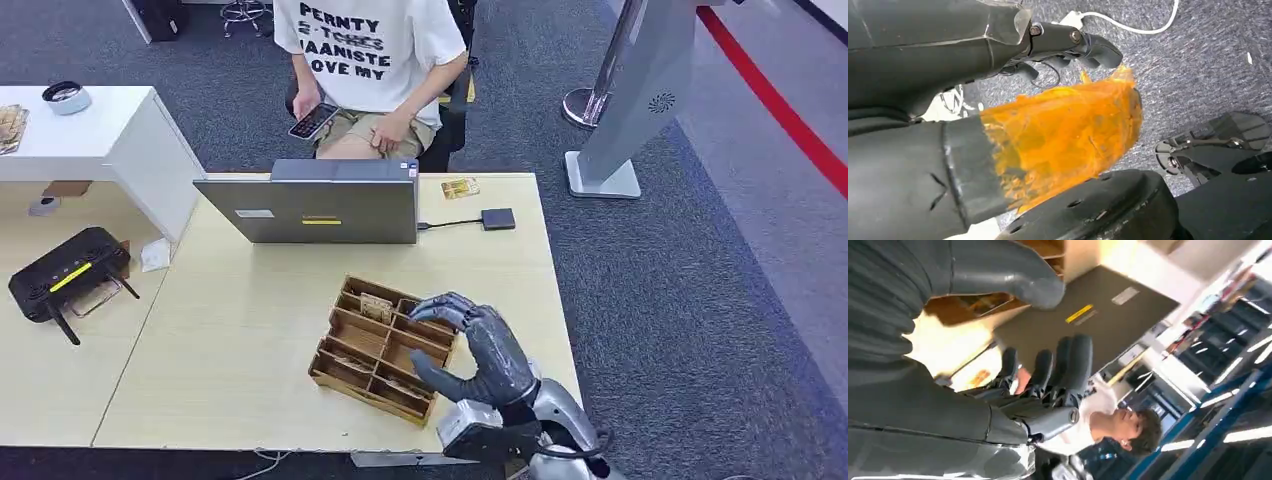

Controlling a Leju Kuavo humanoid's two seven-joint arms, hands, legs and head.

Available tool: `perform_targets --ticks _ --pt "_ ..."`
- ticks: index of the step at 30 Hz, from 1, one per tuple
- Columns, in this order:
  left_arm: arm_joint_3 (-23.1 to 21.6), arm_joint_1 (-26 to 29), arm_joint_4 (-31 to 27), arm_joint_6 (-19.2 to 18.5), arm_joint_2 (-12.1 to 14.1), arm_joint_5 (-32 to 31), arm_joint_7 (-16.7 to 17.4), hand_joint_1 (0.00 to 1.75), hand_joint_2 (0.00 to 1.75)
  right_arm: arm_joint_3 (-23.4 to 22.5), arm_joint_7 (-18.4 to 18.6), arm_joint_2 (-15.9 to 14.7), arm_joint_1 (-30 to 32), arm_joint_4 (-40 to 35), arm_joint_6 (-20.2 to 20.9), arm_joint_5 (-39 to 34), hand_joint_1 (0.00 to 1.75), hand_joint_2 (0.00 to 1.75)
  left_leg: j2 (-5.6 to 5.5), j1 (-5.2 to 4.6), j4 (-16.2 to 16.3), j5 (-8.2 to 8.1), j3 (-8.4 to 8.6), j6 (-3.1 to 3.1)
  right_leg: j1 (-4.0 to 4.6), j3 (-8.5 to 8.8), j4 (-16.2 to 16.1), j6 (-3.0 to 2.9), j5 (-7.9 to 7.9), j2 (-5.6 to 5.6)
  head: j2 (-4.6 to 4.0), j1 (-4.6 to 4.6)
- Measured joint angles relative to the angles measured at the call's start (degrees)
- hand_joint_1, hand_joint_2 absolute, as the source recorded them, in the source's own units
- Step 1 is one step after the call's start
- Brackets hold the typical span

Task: Pass the card to the sensor for recognition and then transmit it.

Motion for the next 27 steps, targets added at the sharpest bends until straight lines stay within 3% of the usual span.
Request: perform_targets --ticks 4,12,13,14,15,16,19,24,27 --pt "0.17 0.0 0.0 0.11 0.0 0.42 0.22 0.0 0.0 2.58 1.66 -1.4 0.53 0.85 -2.71 5.55 1.47 1.75 0.0 0.0 0.0 0.0 0.0 0.0 0.0 0.0 0.0 0.0 0.0 0.0 0.0 0.02" --pt "1.18 0.0 0.0 0.42 -0.02 0.85 0.48 0.0 0.0 6.7 4.15 -4.0 1.23 3.04 -6.88 10.55 1.36 1.75 0.0 0.0 0.0 0.0 -0.01 0.0 0.0 0.0 0.0 0.0 0.0 0.0 0.0 0.02" --pt "1.31 0.0 0.0 0.42 0.0 0.85 0.5 0.0 0.0 7.03 4.24 -4.28 1.28 3.28 -7.19 10.83 1.31 1.75 0.0 -0.01 0.0 0.0 -0.01 0.0 0.0 0.0 0.0 0.0 0.0 0.0 0.0 0.02" --pt "1.4 0.0 0.0 0.44 0.0 0.87 0.5 0.0 0.0 7.3 4.33 -4.55 1.32 3.45 -7.34 11.12 1.12 1.75 0.0 -0.01 0.0 0.0 -0.01 0.0 -0.01 0.0 0.0 0.0 0.0 0.0 0.0 0.0" --pt "1.42 0.0 0.0 0.44 0.0 0.87 0.52 0.0 0.0 7.58 4.54 -4.83 1.39 3.67 -7.58 11.44 1.12 1.75 0.0 -0.01 0.0 0.0 -0.01 0.0 -0.01 0.0 0.0 0.0 0.0 0.0 0.0 0.0" --pt "1.42 0.0 0.0 0.46 0.0 0.87 0.55 0.0 0.0 7.8 4.63 -5.03 1.41 3.87 -7.73 11.62 0.93 1.75 0.0 -0.01 0.0 0.0 -0.01 0.0 -0.01 0.0 0.0 0.0 0.0 0.0 0.0 0.02" --pt "1.44 -0.01 0.0 0.5 0.0 0.87 0.55 0.0 0.0 8.74 5.03 -5.62 1.41 4.46 -7.93 12.36 0.98 1.75 0.0 0.0 0.0 0.0 -0.01 0.0 0.0 0.0 0.0 0.0 0.0 0.0 0.0 0.0" --pt "1.44 -0.01 0.0 0.79 -0.02 0.81 0.57 0.0 0.0 10.27 5.88 -6.29 0.95 5.82 -8.94 13.85 1.24 1.75 0.0 0.0 0.0 0.0 -0.01 0.0 0.0 0.0 0.0 0.0 0.0 0.0 0.0 0.02" --pt "1.44 0.0 0.02 0.94 0.0 0.81 0.55 0.0 0.0 11.12 6.36 -6.56 0.45 6.84 -9.46 14.55 1.19 1.75 0.0 0.0 0.0 0.0 -0.01 0.0 0.0 0.0 0.0 0.0 0.0 0.0 0.0 0.0"
